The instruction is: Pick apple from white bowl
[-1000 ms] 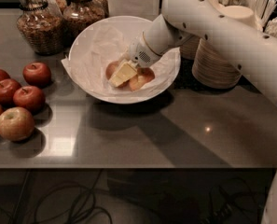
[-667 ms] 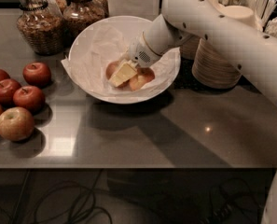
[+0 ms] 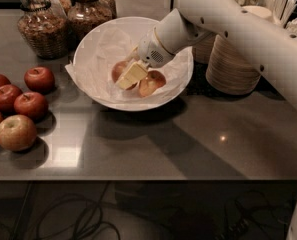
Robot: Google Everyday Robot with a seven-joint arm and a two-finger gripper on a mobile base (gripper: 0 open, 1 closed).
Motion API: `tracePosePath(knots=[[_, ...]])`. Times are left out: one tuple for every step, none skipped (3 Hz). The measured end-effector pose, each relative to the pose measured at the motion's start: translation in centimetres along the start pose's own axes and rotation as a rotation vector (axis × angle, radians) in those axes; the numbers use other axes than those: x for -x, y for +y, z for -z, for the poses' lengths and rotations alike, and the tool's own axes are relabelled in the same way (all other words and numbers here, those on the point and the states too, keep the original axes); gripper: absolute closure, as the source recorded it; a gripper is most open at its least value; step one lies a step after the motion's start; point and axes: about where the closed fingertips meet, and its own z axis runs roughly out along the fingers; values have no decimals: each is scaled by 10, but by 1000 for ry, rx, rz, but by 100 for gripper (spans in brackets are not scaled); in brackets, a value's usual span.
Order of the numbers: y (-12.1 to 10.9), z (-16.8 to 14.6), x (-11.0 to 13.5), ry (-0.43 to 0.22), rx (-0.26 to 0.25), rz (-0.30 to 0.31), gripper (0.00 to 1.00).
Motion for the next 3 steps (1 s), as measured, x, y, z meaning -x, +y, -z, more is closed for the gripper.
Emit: tracePosePath(knots=[[8, 22, 24, -49, 3, 82, 100], [17, 42, 40, -96, 15, 144, 100], [25, 77, 54, -141, 8, 202, 100]])
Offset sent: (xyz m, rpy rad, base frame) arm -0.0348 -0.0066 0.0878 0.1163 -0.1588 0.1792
